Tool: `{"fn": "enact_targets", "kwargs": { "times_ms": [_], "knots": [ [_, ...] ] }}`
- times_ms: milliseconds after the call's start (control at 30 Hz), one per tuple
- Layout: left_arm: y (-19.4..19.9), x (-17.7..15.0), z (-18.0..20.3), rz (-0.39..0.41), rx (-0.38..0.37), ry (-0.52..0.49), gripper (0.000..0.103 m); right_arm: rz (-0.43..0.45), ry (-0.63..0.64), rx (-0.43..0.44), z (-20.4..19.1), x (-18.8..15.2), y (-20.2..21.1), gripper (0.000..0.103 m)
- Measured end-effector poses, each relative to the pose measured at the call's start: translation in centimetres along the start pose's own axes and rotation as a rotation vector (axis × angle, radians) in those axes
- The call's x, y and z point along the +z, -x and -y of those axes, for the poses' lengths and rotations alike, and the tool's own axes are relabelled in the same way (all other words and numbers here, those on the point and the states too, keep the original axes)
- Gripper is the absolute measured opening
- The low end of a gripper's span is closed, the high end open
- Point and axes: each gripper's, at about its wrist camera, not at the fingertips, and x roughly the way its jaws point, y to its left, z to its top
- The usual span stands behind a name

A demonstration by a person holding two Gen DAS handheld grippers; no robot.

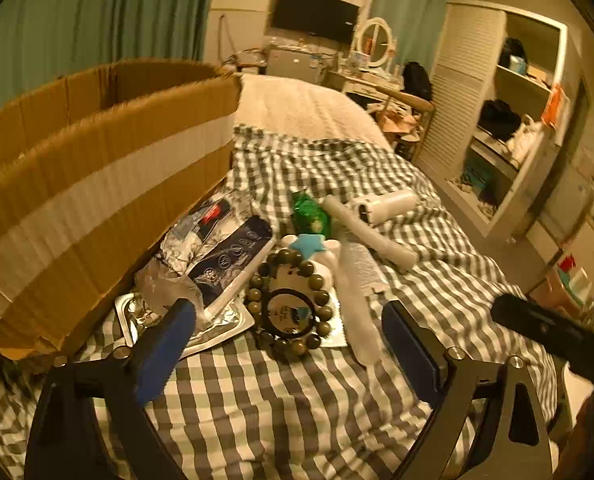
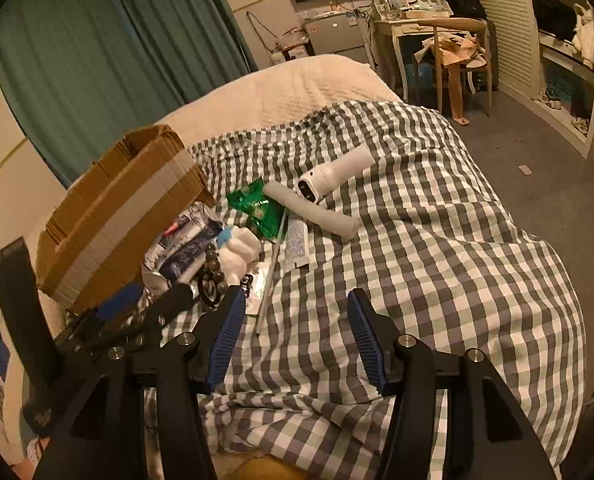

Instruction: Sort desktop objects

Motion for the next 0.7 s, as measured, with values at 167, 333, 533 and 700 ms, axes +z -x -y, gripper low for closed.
{"fn": "enact_targets", "kwargs": {
  "times_ms": [167,333,533,700],
  "knots": [
    [-2.3,-0.5,0.0,-0.01,0.107,-0.048,0.092,-0.023,-0.018,0.015,0.5,-0.4,-1.2,0.053],
    [-4.5,-0.9,-0.1,-0.044,0.126,-0.05,0.086,-0.025,-0.03,0.017,0.8,-0.5,-1.3,0.055],
    [-6.8,-1.0,0.4,-0.091,0.087,-0.077,0.04,-0.031,-0.042,0.014,1.0,-0.8,-1.3,0.056],
    [-6.9,-1.1,-0.6,-0.117,0.065,-0.02,0.013,-0.038,-0.031,0.009,0.6,-0.9,-1.5,0.057]
  ]
}}
